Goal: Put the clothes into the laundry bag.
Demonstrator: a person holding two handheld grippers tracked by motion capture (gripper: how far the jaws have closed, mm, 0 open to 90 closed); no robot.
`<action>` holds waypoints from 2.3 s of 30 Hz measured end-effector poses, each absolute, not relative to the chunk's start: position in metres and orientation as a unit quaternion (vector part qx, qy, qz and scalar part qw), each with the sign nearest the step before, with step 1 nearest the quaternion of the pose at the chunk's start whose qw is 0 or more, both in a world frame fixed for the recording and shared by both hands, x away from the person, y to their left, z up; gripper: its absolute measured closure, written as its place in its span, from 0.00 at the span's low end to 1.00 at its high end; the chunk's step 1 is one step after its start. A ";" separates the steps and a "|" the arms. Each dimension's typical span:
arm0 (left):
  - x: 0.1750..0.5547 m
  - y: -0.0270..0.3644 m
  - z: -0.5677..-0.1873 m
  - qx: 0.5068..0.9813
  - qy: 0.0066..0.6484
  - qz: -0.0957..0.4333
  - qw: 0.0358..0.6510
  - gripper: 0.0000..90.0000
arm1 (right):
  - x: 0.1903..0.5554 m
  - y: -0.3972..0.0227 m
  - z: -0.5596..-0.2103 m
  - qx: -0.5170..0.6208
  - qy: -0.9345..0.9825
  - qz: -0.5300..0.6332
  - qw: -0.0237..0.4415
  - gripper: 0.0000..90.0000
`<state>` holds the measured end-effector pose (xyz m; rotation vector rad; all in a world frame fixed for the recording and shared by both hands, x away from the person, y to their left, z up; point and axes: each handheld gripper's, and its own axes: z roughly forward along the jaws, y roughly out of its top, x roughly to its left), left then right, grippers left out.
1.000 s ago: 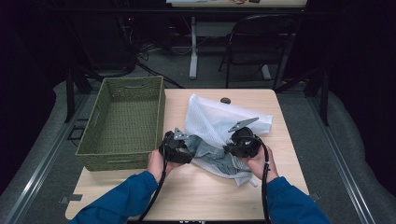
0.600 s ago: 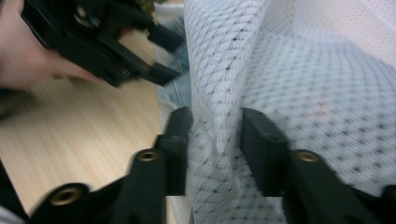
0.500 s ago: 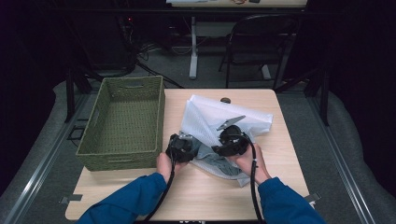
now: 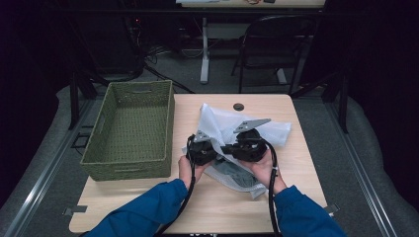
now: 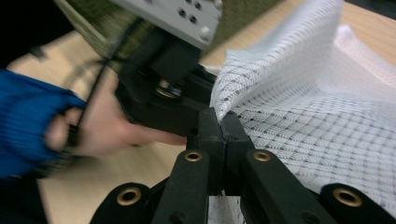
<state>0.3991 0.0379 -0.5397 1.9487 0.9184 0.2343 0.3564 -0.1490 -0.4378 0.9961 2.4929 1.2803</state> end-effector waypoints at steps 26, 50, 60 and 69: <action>0.385 0.029 -0.554 0.884 0.281 0.059 0.368 0.59 | 0.366 -0.147 -0.471 0.371 0.861 0.329 0.116 0.99; 0.385 0.036 -0.538 0.876 0.295 0.053 0.378 0.42 | 0.364 -0.161 -0.476 0.354 0.868 0.336 0.087 1.00; 0.377 0.085 -0.538 0.864 0.349 0.114 0.346 0.39 | 0.371 -0.182 -0.484 0.373 0.875 0.292 0.094 1.00; 0.379 0.077 -0.546 0.860 0.373 0.151 0.314 0.39 | 0.373 -0.220 -0.480 0.394 0.861 0.300 0.114 1.00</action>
